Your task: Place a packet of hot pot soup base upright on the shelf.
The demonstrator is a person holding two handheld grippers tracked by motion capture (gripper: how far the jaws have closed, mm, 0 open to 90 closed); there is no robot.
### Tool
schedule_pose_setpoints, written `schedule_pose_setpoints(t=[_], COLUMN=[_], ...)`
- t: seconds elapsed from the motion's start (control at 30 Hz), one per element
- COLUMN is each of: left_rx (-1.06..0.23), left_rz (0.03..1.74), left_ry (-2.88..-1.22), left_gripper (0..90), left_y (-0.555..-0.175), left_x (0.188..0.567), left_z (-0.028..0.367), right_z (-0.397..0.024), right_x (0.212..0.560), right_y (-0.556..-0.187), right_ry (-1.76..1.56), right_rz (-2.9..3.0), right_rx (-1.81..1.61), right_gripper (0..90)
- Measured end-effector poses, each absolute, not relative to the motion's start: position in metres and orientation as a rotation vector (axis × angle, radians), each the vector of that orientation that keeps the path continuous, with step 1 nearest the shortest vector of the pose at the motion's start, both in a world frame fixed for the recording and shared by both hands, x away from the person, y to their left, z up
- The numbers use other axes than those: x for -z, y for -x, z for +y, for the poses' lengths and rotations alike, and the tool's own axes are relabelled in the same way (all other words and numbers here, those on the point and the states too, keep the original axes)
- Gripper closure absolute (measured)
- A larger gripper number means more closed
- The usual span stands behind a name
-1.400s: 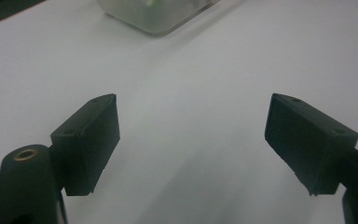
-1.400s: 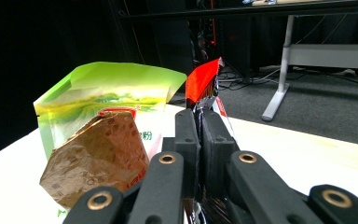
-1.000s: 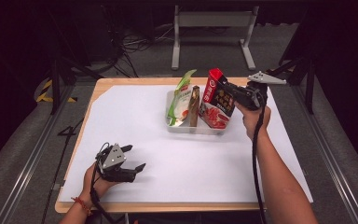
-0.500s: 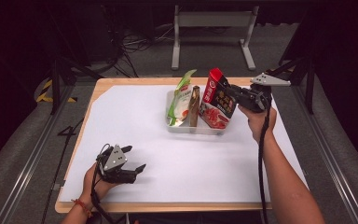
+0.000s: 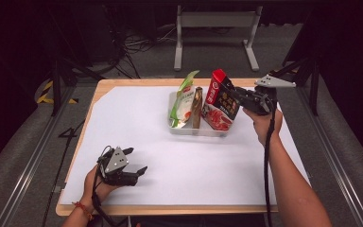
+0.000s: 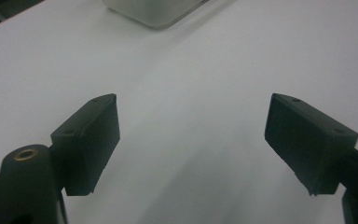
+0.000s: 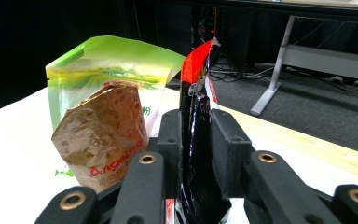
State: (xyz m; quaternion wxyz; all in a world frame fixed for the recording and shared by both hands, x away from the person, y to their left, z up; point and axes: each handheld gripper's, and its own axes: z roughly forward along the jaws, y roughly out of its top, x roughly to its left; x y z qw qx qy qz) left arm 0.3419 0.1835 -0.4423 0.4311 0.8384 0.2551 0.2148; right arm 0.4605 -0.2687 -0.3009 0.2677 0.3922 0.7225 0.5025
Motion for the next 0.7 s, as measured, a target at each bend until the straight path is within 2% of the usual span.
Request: schedule_pose_setpoints(t=[0.7], left_rx=[-0.534], left_rz=[0.633], left_ry=[-2.098], left_gripper=[18.7], left_y=[-0.3431], left_x=[0.4431], left_z=[0.1836], right_z=[-0.278], right_x=[0.3038], right_y=[-0.4524], right_ry=[-1.06], right_rz=[1.972], right_rx=[-1.362], right_gripper=[66.7])
